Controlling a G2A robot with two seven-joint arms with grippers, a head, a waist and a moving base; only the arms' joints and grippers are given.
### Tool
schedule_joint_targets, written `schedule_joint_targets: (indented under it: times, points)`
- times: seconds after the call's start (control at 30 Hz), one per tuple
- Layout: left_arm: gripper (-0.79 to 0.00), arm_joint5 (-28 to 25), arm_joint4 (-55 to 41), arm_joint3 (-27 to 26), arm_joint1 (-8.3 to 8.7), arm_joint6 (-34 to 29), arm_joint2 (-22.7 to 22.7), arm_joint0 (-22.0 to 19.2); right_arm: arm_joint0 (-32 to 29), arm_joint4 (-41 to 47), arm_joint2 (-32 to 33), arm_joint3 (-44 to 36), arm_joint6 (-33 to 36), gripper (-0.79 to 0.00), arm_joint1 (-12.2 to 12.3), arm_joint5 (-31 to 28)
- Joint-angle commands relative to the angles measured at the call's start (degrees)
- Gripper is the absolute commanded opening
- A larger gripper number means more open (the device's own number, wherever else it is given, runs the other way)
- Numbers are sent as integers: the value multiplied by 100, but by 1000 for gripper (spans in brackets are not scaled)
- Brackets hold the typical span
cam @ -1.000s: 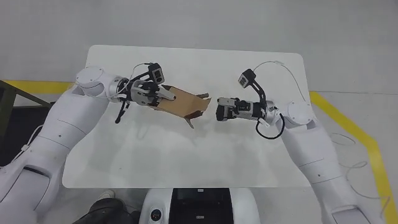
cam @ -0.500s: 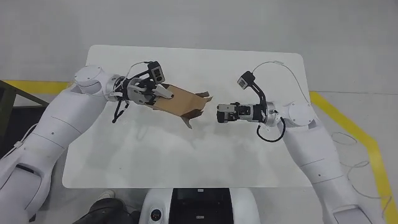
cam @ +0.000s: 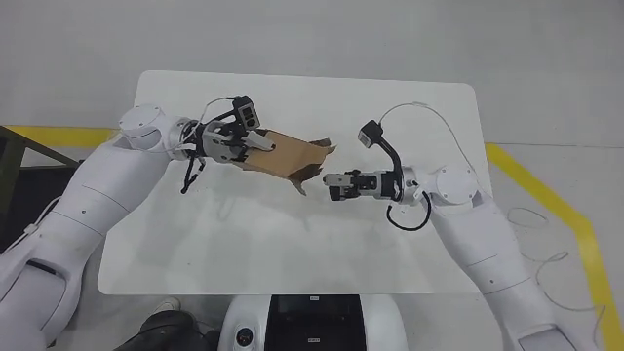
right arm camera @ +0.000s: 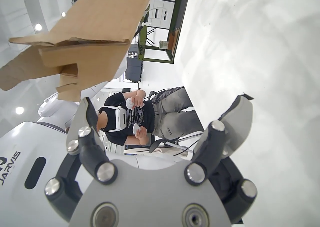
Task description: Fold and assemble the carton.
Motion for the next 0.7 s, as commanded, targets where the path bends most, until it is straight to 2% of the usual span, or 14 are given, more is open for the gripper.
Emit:
schedule_joint_targets:
  times: [0.0, 0.67]
  points:
    - [-785, 96, -52, 51, -24, -107, -27, 11, 14, 58, -44, 29, -59, 0, -11, -41]
    - [-785, 498, -120, 331, -299, -220, -39, -127, 193, 425, -371, 119, -547, 0, -112, -143]
